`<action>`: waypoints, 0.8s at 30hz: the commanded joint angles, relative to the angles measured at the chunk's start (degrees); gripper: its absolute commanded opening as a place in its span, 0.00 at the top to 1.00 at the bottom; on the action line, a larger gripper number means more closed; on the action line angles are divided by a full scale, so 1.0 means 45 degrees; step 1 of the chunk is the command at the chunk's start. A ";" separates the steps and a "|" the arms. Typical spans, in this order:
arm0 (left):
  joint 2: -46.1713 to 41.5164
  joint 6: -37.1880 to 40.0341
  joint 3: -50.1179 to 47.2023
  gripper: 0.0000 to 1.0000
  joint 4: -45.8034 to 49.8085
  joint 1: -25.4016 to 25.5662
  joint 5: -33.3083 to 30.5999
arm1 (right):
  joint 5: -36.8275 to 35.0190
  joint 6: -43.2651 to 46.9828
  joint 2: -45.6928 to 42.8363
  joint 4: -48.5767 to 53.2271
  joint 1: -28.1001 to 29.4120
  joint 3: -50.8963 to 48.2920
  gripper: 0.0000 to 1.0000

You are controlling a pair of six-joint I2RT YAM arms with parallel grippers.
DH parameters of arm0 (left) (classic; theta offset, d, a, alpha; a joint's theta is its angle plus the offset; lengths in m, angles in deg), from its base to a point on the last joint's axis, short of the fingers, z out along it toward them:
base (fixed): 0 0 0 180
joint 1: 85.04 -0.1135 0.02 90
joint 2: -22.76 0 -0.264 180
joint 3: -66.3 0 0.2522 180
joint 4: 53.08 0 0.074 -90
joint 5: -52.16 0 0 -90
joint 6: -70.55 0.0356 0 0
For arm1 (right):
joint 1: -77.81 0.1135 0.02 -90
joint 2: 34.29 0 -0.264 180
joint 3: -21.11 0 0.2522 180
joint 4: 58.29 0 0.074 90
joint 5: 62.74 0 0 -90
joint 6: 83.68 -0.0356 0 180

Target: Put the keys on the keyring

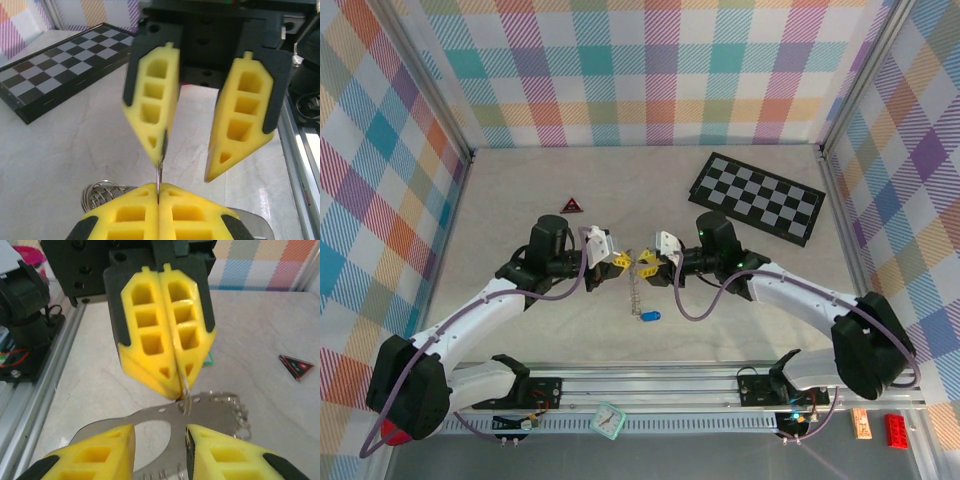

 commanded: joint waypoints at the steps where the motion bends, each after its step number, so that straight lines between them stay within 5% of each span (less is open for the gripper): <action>1: 0.0098 -0.0722 0.0919 1.00 0.0606 0.0157 -0.0798 | -0.0590 0.0843 -0.0313 0.1069 0.0052 0.0328 0.69; 11: 0.0475 -0.1445 0.1521 1.00 0.1732 0.0352 -0.1441 | -0.2191 0.0024 -0.0180 0.0542 0.0213 0.0389 0.74; 17: 0.0187 -0.0862 0.1186 1.00 0.1439 0.0398 -0.1808 | -0.3726 -0.3594 -0.1005 0.0984 0.0305 -0.0215 0.71; 24: 0.0035 -0.0741 0.1297 1.00 0.1879 0.0392 -0.3813 | -0.6350 -0.6154 -0.1307 0.4348 0.2725 -0.0116 0.69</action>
